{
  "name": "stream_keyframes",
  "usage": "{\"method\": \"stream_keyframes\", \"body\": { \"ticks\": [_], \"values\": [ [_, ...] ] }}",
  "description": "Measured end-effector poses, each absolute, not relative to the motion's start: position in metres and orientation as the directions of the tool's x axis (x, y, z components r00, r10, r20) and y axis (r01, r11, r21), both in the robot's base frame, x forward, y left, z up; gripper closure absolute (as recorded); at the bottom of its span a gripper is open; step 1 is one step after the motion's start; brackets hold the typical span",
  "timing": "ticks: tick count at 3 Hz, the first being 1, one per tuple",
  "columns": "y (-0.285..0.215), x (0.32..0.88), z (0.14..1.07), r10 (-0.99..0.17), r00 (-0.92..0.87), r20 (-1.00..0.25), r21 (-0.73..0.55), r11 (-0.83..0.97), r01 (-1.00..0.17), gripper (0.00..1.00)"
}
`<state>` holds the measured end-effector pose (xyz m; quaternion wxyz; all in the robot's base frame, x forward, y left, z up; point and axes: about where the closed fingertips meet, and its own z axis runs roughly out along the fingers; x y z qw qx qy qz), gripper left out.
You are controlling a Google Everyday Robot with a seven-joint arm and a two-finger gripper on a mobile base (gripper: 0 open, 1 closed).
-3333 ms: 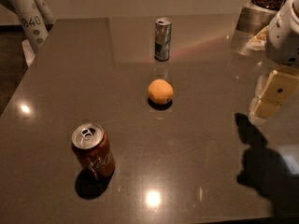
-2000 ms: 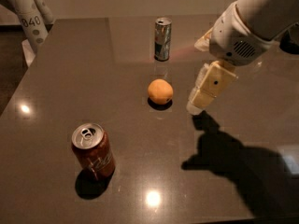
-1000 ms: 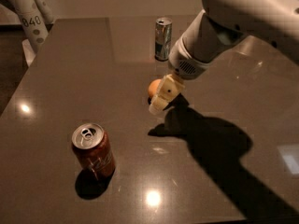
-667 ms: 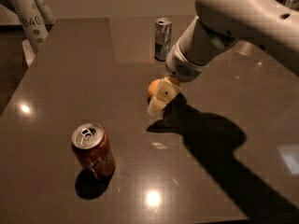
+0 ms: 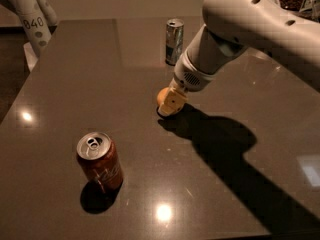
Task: Pick orange
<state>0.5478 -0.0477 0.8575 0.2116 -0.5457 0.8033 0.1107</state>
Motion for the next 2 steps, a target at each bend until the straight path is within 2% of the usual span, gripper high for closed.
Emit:
{"method": "stream_keyframes", "body": {
  "ticks": [2],
  "values": [
    [-0.053, 0.541, 0.908, -0.810, -0.276, -0.517, -0.044, 0.347, -0.937, 0.95]
  ]
}}
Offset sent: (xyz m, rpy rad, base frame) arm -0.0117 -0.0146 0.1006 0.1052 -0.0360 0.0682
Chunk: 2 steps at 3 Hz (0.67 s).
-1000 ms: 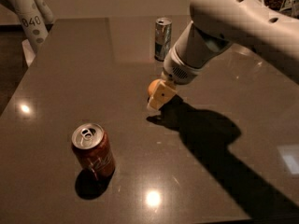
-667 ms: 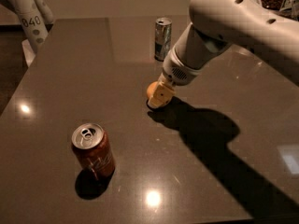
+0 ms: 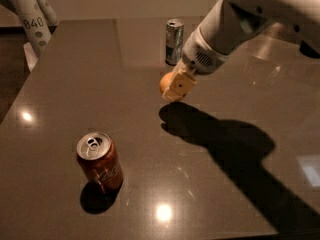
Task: Pick orange
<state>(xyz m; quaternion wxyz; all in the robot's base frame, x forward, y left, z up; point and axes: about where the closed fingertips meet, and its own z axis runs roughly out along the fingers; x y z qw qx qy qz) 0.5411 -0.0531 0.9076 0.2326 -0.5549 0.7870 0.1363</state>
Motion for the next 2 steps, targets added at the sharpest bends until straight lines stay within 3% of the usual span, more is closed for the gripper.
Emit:
{"method": "stream_keyframes", "body": {
  "ticks": [2],
  "values": [
    [-0.063, 0.533, 0.956, -0.798, -0.226, -0.559, -0.065, 0.314, -0.947, 1.00]
  ]
}}
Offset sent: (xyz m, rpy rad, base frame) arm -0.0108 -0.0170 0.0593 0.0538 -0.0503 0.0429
